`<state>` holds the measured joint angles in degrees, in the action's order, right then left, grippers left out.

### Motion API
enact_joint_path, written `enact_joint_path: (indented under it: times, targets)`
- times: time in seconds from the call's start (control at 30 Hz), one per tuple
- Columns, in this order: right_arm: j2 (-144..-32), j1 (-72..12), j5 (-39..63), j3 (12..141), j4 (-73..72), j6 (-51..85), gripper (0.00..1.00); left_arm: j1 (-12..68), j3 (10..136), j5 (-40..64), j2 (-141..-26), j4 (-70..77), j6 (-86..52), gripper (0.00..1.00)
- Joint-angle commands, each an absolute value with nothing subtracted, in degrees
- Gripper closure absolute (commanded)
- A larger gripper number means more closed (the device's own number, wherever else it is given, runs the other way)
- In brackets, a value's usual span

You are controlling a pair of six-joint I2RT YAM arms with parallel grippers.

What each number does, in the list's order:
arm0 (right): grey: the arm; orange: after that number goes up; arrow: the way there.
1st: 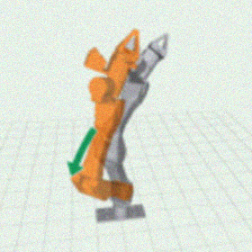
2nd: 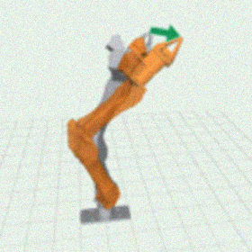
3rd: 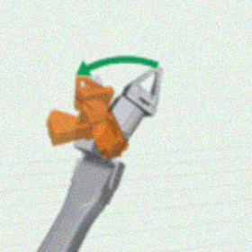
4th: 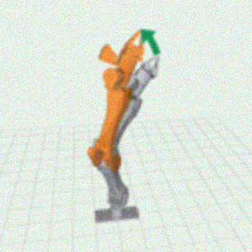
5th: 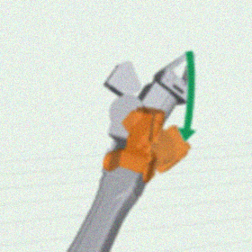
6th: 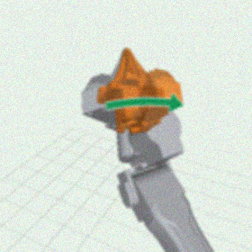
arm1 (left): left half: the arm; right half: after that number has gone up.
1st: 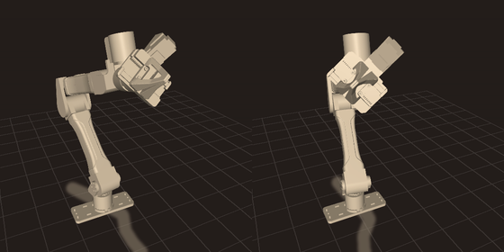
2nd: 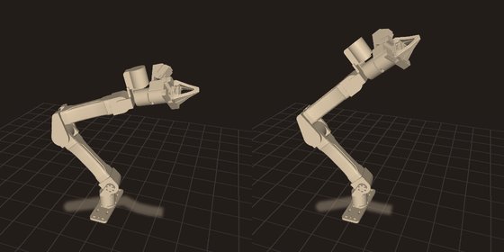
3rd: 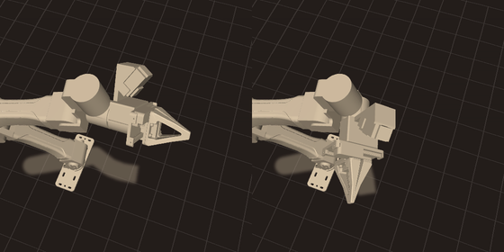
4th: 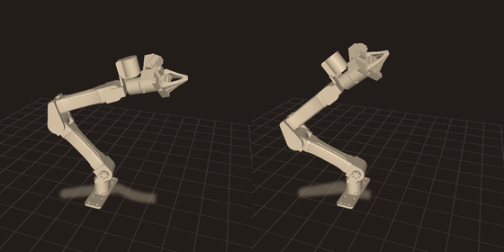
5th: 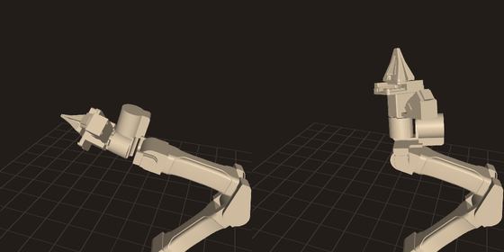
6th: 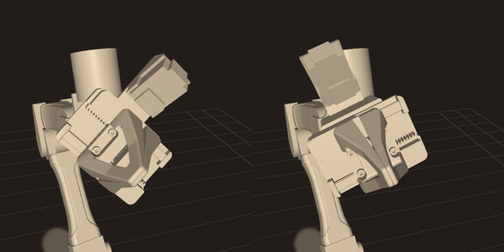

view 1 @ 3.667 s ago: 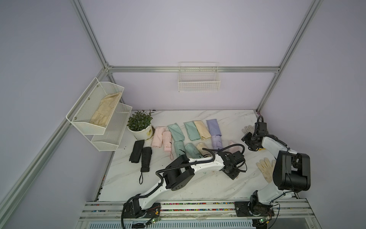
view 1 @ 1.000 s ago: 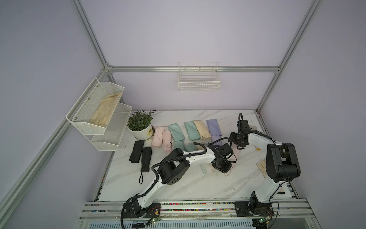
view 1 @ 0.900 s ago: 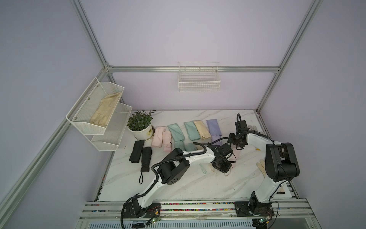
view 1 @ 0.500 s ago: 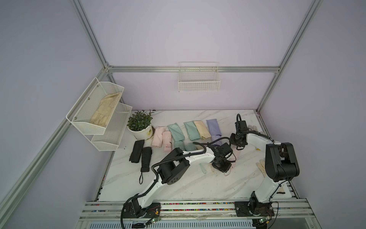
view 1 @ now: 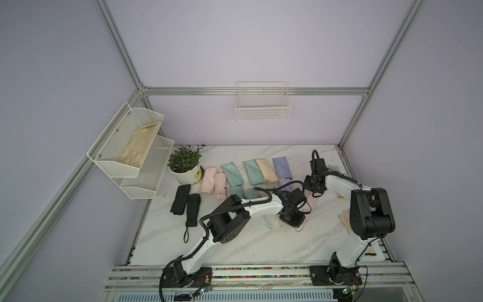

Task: Take umbrellas out of sleeves
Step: Take out the umbrella from the umbrella sleeve.

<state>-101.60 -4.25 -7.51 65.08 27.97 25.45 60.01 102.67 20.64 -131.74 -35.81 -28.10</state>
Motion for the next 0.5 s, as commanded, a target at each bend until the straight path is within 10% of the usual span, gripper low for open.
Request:
enact_joint_path:
  times: [0.0, 0.47]
  targets:
    - [-102.86, -4.34, -9.69, 68.36, 29.41, 26.02, 1.0, 59.68, 100.46, 20.93, -129.04, -35.95, -28.83, 1.0]
    - [-107.05, -4.35, -11.49, 76.09, 32.34, 25.84, 1.0, 59.77, 98.74, 22.05, -129.02, -34.45, -29.14, 1.0]
